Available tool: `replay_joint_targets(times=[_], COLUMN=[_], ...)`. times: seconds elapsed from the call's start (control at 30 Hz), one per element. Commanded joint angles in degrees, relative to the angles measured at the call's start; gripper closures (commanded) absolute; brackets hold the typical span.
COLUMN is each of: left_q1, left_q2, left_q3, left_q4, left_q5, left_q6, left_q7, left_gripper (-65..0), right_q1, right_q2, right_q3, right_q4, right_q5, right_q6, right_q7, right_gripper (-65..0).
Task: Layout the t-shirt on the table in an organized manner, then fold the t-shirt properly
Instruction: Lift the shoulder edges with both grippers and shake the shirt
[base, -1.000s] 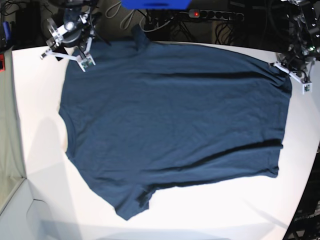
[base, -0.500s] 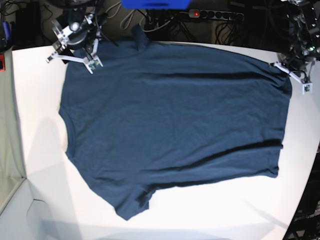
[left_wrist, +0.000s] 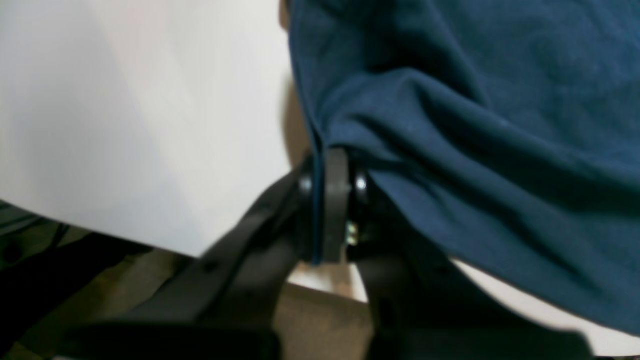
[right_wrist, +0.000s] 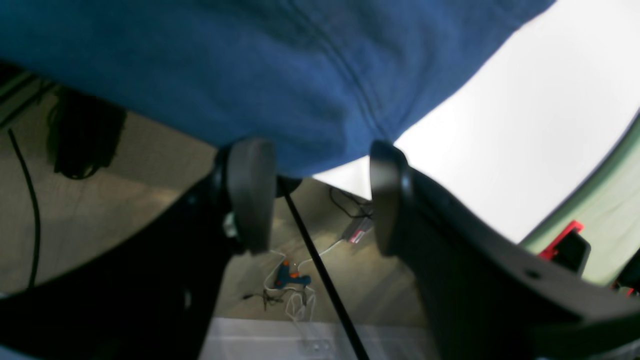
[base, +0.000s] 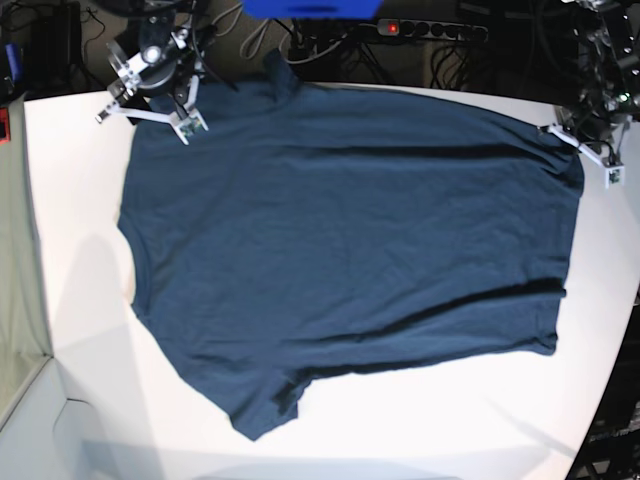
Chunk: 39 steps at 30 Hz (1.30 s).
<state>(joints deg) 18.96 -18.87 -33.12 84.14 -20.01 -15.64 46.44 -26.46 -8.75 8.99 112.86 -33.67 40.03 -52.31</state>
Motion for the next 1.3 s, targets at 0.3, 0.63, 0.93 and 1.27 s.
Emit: replay_joint_targets(times=[0.3,0.63,0.93,1.27], left_q1=[0.9,1.0,-2.1,-7.9], left_q2=[-0.1,-0.2,0.2,-0.1], left_q3=[-0.1,-0.2,-6.0,-7.1], left_q4=[-0.4,4.3,16.7,16.9], left_q5=[2.2,2.2,2.1,2.1], left_q6=[0.6,0.6,0.6,0.6], left_q7=[4.6,4.8,13.1,14.9], left_gripper=[0.0,0.0,0.0,0.0], right_q1=[0.6,0.2,5.1,14.7], right_q2=[-0.2,-0.2,-0.2,2.0], right_q3=[0.1,0.1,2.8,5.9], right_q4=[-1.9,-0.2,3.4,3.1], right_q5=[4.1,3.9,0.4,0.4], right_q6=[0.0,0.0,0.0,0.0], right_q7=[0.6,0.6,-0.8,-6.0], right_gripper=[-9.9,0.0,0.0,0.0])
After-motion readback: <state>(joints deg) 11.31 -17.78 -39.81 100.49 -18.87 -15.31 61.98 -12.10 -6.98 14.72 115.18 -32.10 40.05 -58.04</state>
